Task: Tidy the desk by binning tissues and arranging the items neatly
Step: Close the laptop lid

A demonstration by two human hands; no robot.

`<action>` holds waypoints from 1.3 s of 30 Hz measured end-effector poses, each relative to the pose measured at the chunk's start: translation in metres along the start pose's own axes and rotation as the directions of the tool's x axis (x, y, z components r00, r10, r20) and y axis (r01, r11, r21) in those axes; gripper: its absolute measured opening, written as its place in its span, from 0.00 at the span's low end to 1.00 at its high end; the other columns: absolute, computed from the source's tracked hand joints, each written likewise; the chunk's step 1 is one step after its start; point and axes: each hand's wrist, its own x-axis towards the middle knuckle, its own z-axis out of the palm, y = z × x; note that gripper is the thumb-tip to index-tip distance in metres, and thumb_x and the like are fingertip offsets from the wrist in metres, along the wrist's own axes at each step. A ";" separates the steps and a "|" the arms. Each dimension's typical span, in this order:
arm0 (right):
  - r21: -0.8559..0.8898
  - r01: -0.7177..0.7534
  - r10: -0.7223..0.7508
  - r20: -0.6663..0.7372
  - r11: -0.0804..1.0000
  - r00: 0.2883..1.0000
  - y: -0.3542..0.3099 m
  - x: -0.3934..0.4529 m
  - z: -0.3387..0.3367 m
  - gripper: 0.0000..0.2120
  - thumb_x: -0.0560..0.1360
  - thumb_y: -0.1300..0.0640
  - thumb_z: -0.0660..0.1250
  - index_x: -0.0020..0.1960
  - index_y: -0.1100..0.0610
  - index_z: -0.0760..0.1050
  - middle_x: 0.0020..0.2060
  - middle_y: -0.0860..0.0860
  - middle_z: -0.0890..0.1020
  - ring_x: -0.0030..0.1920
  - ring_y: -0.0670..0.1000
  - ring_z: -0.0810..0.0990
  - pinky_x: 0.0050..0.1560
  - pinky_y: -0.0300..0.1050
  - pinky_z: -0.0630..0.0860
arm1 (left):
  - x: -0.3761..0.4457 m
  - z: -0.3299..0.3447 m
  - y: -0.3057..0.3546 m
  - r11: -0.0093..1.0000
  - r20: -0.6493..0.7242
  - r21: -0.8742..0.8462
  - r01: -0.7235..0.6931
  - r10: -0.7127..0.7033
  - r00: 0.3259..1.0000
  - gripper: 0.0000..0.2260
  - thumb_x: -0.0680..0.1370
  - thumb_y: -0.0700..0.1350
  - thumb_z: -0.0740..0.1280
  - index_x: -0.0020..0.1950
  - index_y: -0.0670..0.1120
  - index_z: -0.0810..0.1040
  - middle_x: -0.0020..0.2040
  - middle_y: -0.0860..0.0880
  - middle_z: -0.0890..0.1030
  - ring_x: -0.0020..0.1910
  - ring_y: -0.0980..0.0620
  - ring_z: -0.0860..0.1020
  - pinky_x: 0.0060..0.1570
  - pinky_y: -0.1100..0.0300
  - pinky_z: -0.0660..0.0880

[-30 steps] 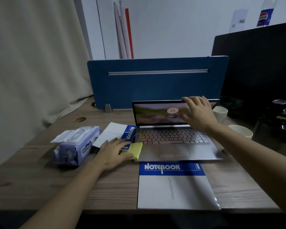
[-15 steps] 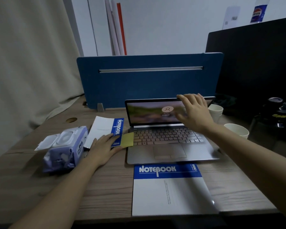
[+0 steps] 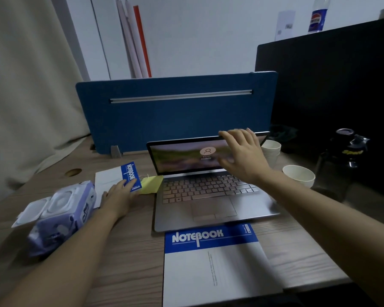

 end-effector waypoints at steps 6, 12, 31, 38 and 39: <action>-0.009 0.001 -0.001 -0.008 1.000 1.000 0.001 -0.004 0.002 0.32 0.72 0.40 0.57 0.72 0.53 0.65 0.65 0.53 0.73 0.68 0.58 0.67 0.75 0.56 0.52 | -0.010 -0.006 0.008 0.999 -0.079 -0.002 -0.051 0.051 0.996 0.26 0.81 0.46 0.61 0.79 0.50 0.58 0.76 0.44 0.64 0.73 0.42 0.64 0.69 0.39 0.62; 0.005 -0.011 0.011 0.002 1.000 1.000 -0.002 -0.004 0.000 0.32 0.72 0.39 0.56 0.72 0.53 0.65 0.65 0.53 0.73 0.68 0.57 0.67 0.75 0.55 0.51 | -0.033 -0.014 0.040 0.989 -0.149 -0.005 -0.151 0.148 0.978 0.24 0.80 0.57 0.60 0.76 0.56 0.63 0.76 0.50 0.66 0.75 0.46 0.63 0.71 0.36 0.55; 0.029 -0.008 0.009 -0.013 1.000 1.000 -0.001 -0.008 -0.001 0.31 0.71 0.39 0.57 0.70 0.53 0.67 0.64 0.53 0.74 0.67 0.57 0.68 0.75 0.55 0.52 | -0.036 -0.012 0.044 0.988 -0.230 -0.148 0.033 -0.067 0.971 0.20 0.75 0.39 0.71 0.66 0.49 0.76 0.64 0.44 0.77 0.63 0.41 0.75 0.55 0.46 0.74; 0.035 -0.005 0.005 -0.008 0.999 1.000 -0.003 -0.017 -0.002 0.30 0.72 0.41 0.60 0.70 0.52 0.67 0.65 0.53 0.74 0.67 0.57 0.68 0.75 0.55 0.52 | -0.043 -0.039 0.052 0.897 -0.299 -0.426 -0.116 -0.019 0.954 0.16 0.81 0.44 0.63 0.68 0.53 0.72 0.67 0.47 0.76 0.63 0.45 0.74 0.56 0.50 0.74; 0.037 -0.006 0.006 -0.006 0.999 1.000 -0.003 -0.019 -0.002 0.30 0.72 0.42 0.61 0.70 0.52 0.67 0.65 0.53 0.74 0.67 0.57 0.68 0.75 0.55 0.53 | -0.045 -0.045 0.055 0.883 -0.306 -0.447 -0.144 0.000 0.952 0.16 0.81 0.46 0.62 0.69 0.53 0.70 0.68 0.47 0.75 0.64 0.45 0.74 0.57 0.51 0.73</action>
